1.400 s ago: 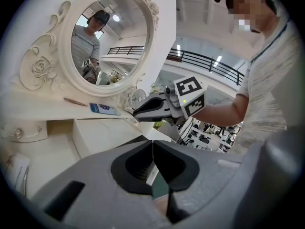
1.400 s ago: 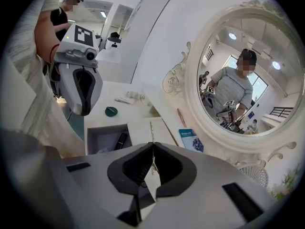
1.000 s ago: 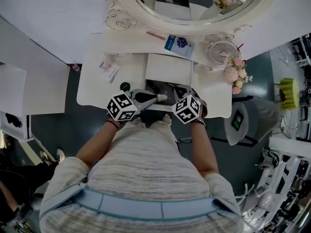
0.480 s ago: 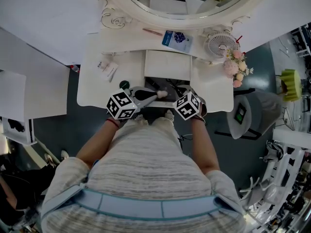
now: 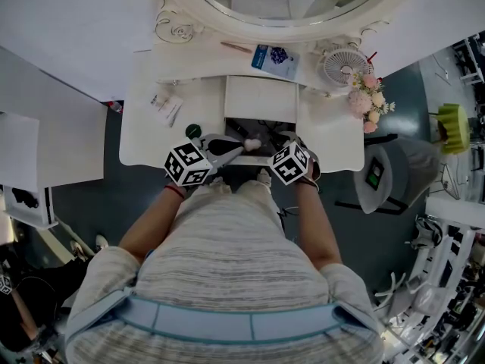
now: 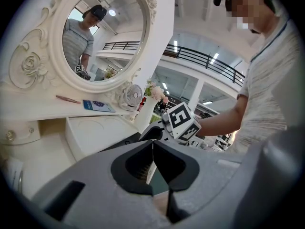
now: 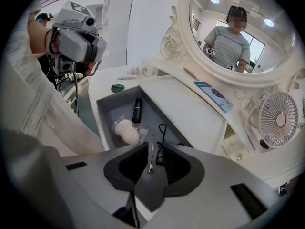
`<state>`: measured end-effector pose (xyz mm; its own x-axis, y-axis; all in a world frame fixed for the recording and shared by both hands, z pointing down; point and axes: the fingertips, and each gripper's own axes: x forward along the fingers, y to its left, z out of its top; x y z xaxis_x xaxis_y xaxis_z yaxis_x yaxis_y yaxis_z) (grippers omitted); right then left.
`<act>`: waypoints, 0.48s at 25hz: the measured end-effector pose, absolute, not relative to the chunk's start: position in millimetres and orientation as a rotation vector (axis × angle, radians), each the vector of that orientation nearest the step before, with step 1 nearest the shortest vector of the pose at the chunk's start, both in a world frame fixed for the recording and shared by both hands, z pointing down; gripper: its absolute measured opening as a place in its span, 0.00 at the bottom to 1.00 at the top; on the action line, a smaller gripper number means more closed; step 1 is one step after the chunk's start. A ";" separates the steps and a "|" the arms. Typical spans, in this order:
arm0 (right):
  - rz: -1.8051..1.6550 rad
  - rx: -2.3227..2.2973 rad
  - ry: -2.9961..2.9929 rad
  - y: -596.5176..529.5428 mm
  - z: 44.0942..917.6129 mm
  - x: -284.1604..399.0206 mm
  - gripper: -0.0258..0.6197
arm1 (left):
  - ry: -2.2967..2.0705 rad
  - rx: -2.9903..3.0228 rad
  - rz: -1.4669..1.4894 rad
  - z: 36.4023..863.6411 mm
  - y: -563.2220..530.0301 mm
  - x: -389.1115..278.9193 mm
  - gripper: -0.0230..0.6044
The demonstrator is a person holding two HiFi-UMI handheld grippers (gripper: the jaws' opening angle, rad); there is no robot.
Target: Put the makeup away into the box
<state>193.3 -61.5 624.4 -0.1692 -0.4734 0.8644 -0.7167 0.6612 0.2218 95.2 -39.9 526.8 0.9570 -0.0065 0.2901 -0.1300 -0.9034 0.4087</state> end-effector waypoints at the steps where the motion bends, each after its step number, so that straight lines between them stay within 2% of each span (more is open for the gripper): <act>1: 0.295 0.953 -1.820 -61.2 624.4 193.3 0.16 | -0.100 2.674 0.393 526.5 -40.3 94.9 0.06; 3: 0.313 0.968 -1.826 -60.9 622.1 193.9 0.20 | -0.103 2.676 0.389 525.7 -41.2 94.6 0.06; 12: 0.352 1.167 -1.920 -68.5 578.9 199.6 0.20 | -0.114 2.684 0.371 523.0 -44.0 90.7 0.06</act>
<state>199.6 -68.5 578.9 -0.2131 -0.5953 0.7747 -0.8312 0.5272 0.1764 90.7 -44.0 523.0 0.9609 -0.0225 0.2760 -0.1364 -0.9058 0.4012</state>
